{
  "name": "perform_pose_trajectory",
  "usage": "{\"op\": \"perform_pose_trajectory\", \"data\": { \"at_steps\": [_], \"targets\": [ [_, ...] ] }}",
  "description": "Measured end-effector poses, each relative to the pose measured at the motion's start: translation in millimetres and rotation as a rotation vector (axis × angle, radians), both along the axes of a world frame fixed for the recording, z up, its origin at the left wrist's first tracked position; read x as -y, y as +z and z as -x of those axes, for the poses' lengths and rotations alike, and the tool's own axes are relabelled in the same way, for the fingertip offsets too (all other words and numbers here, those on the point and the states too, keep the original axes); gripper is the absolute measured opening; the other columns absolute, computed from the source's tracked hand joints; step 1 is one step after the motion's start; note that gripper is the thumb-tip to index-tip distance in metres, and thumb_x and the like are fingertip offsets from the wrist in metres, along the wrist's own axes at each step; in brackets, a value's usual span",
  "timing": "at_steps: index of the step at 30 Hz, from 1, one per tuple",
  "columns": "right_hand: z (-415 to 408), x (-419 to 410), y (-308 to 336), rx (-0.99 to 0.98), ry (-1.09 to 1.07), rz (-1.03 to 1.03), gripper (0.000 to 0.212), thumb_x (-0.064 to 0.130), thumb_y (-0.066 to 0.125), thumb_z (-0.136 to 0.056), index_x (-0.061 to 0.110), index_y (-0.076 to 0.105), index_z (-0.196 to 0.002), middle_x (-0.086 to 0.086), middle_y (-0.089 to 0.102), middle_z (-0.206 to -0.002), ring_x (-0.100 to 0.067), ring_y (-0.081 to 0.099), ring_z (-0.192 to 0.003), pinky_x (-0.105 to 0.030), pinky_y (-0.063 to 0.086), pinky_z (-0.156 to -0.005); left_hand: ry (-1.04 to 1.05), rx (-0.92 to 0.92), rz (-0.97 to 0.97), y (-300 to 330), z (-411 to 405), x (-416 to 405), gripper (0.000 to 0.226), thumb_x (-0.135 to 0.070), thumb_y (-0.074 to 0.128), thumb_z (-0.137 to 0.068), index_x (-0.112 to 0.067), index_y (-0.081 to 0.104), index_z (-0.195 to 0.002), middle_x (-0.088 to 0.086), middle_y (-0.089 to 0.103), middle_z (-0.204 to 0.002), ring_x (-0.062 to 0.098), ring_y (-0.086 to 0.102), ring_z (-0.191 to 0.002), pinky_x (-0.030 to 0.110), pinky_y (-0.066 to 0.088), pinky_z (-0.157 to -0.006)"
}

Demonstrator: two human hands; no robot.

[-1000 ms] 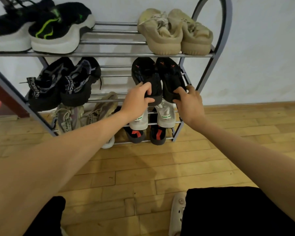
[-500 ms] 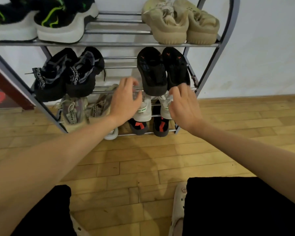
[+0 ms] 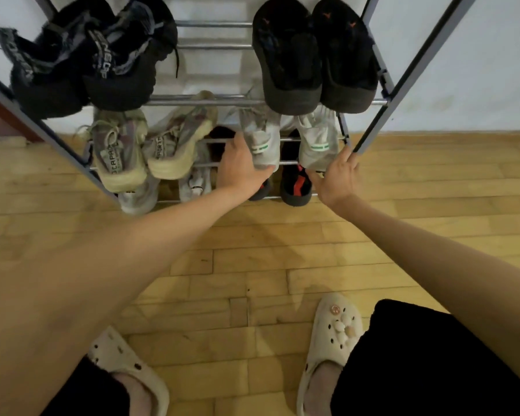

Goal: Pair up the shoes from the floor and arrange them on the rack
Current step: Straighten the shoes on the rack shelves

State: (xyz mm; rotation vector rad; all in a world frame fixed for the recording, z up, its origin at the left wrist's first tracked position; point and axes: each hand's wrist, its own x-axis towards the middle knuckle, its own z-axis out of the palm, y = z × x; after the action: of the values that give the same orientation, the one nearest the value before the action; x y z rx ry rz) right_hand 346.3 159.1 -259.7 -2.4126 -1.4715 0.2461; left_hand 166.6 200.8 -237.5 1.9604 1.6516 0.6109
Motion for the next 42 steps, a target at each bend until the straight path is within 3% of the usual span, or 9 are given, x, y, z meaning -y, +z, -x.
{"op": "perform_pose_trajectory", "data": {
  "at_steps": [6,13,22,28,31,35,38,42],
  "targets": [
    [7,-24,-23,-0.027,-0.052,-0.128,0.096,0.053,0.068,-0.078,-0.004,0.023,-0.143,-0.022,0.037,-0.142,-0.039,0.037,-0.129,-0.042,0.029,-0.108,0.071,0.019,0.064,-27,-20,-9,0.092,-0.034,0.078,-0.076,-0.011,0.025,-0.147,0.012,0.043,-0.14,0.028,0.046,-0.127,0.034,0.042,-0.099],
    [-2,-22,-32,-0.071,-0.066,-0.256,0.093,0.05,0.064,-0.084,-0.007,0.021,-0.145,-0.02,0.04,-0.144,-0.037,0.035,-0.131,-0.038,0.024,-0.111,0.104,-0.022,-0.038,-31,-33,-14,0.055,-0.032,0.076,-0.078,-0.013,0.052,-0.123,0.011,0.056,-0.123,0.026,0.056,-0.109,0.028,0.043,-0.084],
    [-15,-19,-40,0.003,-0.045,-0.252,0.098,0.059,0.06,-0.083,-0.008,0.024,-0.145,-0.02,0.045,-0.141,-0.036,0.042,-0.127,-0.039,0.03,-0.111,0.067,-0.007,-0.082,-32,-69,-9,0.042,-0.035,0.075,-0.078,-0.009,0.062,-0.108,0.011,0.06,-0.115,0.027,0.06,-0.101,0.032,0.048,-0.084],
    [-20,-17,-42,-0.039,-0.008,-0.25,0.102,0.063,0.058,-0.082,-0.005,0.02,-0.147,-0.02,0.041,-0.144,-0.035,0.037,-0.13,-0.041,0.031,-0.111,0.028,-0.015,-0.083,-37,-71,-8,0.046,-0.035,0.074,-0.08,-0.009,0.06,-0.115,0.012,0.057,-0.12,0.028,0.06,-0.105,0.033,0.048,-0.087],
    [-17,-7,-42,-0.043,-0.007,-0.248,0.095,0.056,0.057,-0.087,-0.005,0.016,-0.148,-0.022,0.041,-0.142,-0.036,0.04,-0.125,-0.042,0.033,-0.109,-0.062,0.024,-0.07,-38,-60,-9,0.053,-0.032,0.072,-0.082,-0.011,0.053,-0.127,0.011,0.054,-0.127,0.027,0.057,-0.112,0.033,0.048,-0.091],
    [4,14,-49,0.016,-0.018,-0.105,0.081,0.027,0.058,-0.09,-0.011,0.014,-0.146,-0.026,0.033,-0.145,-0.039,0.038,-0.121,-0.042,0.028,-0.108,-0.149,0.022,-0.061,-41,-28,5,0.07,-0.024,0.067,-0.086,-0.016,0.032,-0.146,0.01,0.049,-0.137,0.023,0.05,-0.124,0.035,0.048,-0.098],
    [18,30,-60,0.06,0.058,0.043,0.068,0.011,0.053,-0.087,-0.014,0.02,-0.141,-0.026,0.034,-0.14,-0.039,0.039,-0.117,-0.04,0.028,-0.104,-0.121,-0.071,-0.08,-57,0,26,0.044,-0.012,0.06,-0.088,-0.01,0.047,-0.13,0.01,0.052,-0.125,0.024,0.056,-0.112,0.035,0.049,-0.092],
    [23,38,-83,-0.142,0.189,0.292,0.05,0.014,0.058,-0.086,-0.004,0.036,-0.128,-0.022,0.04,-0.13,-0.038,0.036,-0.122,-0.038,0.034,-0.1,-0.184,-0.187,0.057,-88,33,34,0.033,-0.007,0.059,-0.086,-0.006,0.057,-0.119,0.012,0.054,-0.121,0.025,0.059,-0.108,0.036,0.048,-0.093]
  ]
}}
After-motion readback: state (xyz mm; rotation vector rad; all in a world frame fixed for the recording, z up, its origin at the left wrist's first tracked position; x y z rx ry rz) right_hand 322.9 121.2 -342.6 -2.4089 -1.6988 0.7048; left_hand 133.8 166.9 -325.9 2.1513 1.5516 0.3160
